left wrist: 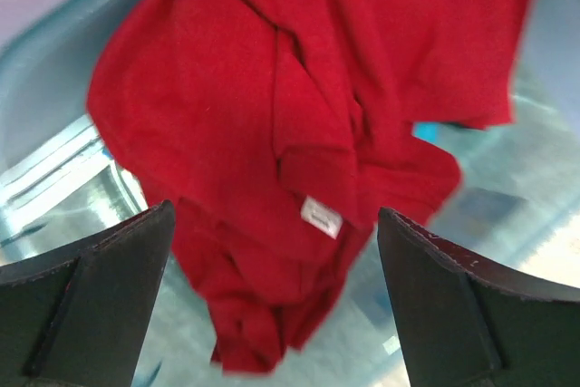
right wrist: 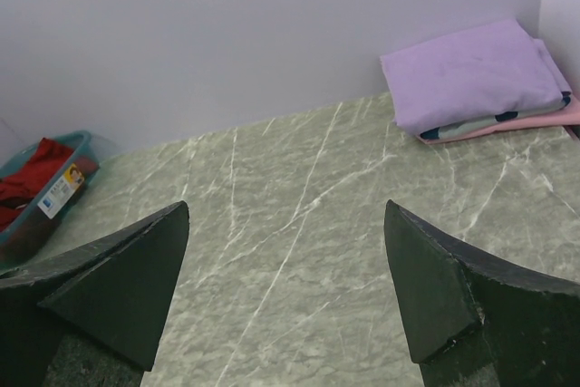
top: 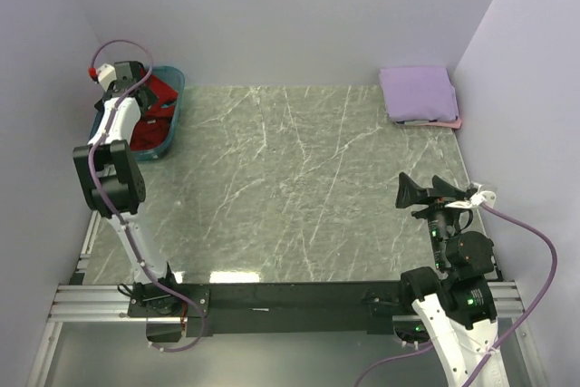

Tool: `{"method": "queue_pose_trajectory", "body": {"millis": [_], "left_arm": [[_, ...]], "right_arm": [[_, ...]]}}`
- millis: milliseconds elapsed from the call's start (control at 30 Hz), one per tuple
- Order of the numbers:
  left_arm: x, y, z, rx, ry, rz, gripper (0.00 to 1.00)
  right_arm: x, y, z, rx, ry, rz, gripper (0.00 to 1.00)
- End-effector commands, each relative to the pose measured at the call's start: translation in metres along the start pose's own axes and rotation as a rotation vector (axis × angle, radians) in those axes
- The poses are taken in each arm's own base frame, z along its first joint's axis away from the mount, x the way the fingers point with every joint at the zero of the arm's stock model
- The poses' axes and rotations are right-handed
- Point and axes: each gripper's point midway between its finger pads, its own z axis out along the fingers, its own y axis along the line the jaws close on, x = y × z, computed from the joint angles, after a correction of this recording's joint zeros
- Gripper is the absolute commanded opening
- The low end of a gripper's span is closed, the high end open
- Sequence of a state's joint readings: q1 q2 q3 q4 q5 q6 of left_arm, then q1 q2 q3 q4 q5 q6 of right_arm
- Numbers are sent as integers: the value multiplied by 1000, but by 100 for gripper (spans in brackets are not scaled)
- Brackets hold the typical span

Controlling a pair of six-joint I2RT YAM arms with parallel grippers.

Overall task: Fold and stack the t-shirts
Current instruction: Grab the tshirt from the pile, then move the tshirt to the center of the board

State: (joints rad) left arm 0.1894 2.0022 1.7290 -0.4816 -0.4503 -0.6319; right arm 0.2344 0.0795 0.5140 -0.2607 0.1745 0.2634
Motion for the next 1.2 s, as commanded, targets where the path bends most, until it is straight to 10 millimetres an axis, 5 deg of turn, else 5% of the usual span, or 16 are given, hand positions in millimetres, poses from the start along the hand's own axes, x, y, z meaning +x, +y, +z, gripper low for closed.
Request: {"method": "queue_pose_trajectory", "body": {"millis": [0, 233, 333, 467, 567, 600, 667, 800, 867, 1033, 1167], "left_arm": [[-19, -11, 17, 1, -51, -48, 99], [-19, -22, 51, 7, -82, -56, 92], [-13, -22, 62, -5, -73, -25, 78], [-24, -22, 52, 0, -96, 6, 30], [-60, -26, 15, 34, -194, 1, 2], [-90, -32, -15, 76, -267, -27, 1], [-116, -38, -58, 126, -343, -26, 1], [-151, -69, -140, 282, -447, -8, 1], [-158, -100, -196, 433, -490, 28, 1], [-141, -175, -330, 901, -472, 97, 1], [-118, -201, -438, 1242, -431, 155, 1]], "right_arm": [[0, 5, 4, -25, -6, -12, 94], [7, 6, 7, -26, 31, -26, 94], [9, 6, 8, -27, 39, -29, 94], [10, 6, 9, -28, 45, -31, 94], [11, 8, 10, -37, 46, -29, 94], [10, 8, 10, -40, 44, -29, 94], [10, 10, 10, -46, 43, -23, 94], [8, 10, 8, -50, 36, -17, 94], [6, 11, 8, -50, 29, -14, 94], [-2, 13, 7, -52, 23, -12, 94], [-13, 13, 6, -32, 36, -15, 95]]}}
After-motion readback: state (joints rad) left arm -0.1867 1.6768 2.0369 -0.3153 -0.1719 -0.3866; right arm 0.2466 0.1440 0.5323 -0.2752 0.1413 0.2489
